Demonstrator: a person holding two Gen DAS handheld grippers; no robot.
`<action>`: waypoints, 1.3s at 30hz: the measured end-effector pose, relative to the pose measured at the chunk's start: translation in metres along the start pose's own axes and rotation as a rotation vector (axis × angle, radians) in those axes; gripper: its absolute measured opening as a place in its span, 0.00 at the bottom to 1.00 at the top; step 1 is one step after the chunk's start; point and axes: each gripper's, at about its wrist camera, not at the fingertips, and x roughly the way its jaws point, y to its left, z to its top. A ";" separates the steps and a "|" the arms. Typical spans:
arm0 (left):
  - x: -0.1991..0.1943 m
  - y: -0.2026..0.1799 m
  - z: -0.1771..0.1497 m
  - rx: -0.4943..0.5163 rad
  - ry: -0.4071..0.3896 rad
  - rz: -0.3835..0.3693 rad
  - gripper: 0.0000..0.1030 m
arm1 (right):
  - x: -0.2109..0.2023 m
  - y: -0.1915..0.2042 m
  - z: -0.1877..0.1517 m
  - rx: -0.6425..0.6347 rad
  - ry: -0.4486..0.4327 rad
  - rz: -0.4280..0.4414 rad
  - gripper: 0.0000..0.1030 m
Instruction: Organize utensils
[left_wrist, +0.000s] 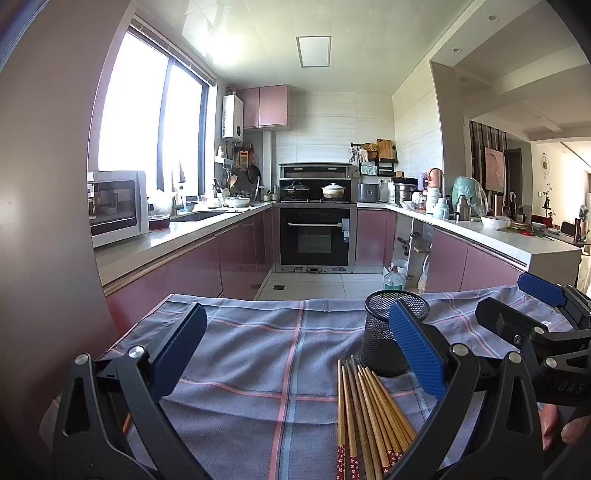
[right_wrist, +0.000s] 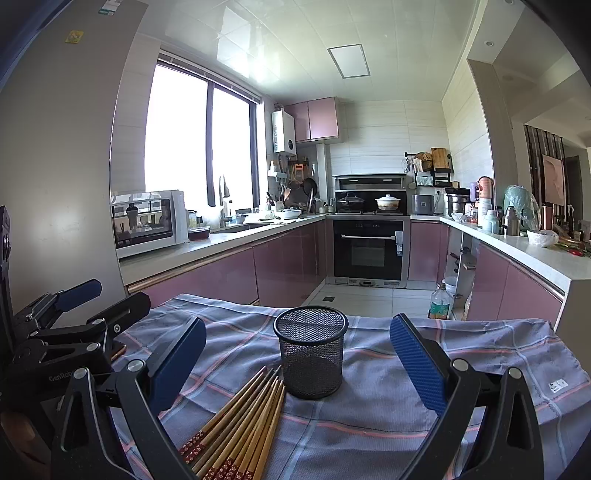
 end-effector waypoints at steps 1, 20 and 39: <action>0.000 0.000 0.000 0.000 -0.001 0.000 0.94 | 0.000 0.000 0.000 0.000 0.000 0.002 0.93; 0.002 -0.001 0.001 0.001 -0.003 -0.002 0.94 | -0.002 -0.001 0.001 0.000 -0.013 0.004 0.93; 0.011 -0.002 -0.002 0.008 0.022 -0.013 0.94 | -0.001 -0.005 -0.002 0.012 0.011 0.020 0.93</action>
